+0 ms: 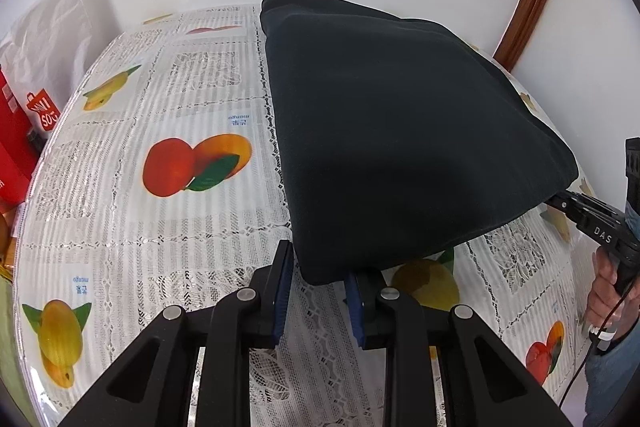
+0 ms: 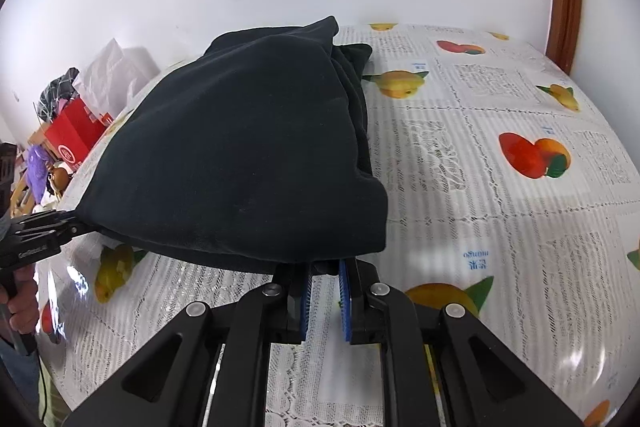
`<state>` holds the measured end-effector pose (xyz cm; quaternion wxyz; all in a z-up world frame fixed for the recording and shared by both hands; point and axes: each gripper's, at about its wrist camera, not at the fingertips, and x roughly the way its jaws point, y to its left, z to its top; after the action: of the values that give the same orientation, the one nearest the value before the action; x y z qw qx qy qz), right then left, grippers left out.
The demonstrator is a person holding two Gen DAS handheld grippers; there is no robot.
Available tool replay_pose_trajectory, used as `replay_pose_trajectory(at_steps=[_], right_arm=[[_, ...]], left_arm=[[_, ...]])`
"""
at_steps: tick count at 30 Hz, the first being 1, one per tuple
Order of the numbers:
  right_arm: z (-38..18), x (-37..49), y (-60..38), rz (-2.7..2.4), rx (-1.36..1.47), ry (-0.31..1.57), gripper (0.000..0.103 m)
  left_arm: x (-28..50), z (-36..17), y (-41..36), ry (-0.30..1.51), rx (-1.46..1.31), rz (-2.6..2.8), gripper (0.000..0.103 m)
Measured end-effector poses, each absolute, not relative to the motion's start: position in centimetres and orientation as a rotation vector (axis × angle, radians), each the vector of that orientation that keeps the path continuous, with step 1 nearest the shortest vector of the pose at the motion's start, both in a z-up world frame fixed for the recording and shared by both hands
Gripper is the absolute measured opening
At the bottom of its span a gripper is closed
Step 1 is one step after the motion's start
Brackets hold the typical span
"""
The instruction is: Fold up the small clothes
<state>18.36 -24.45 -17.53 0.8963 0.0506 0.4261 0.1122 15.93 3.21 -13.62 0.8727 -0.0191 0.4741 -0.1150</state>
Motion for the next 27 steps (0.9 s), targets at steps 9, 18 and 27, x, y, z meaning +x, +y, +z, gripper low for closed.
replay_pose_trajectory(at_steps=[9, 18, 27], right_arm=[[-14.4, 14.8, -26.6, 0.274, 0.091, 0.831, 0.014], [-12.4, 16.3, -25.9, 0.234, 0.156, 0.707, 0.016], [-15.6, 17.9, -25.9, 0.136, 0.157, 0.819, 0.016]], left_arm=[[15.1, -13.6, 3.3, 1.012, -0.057, -0.279, 0.03], [12.4, -11.5, 3.4, 0.944, -0.033, -0.294, 0.049], [15.2, -11.0, 3.2, 0.917, -0.07, -0.285, 0.049]])
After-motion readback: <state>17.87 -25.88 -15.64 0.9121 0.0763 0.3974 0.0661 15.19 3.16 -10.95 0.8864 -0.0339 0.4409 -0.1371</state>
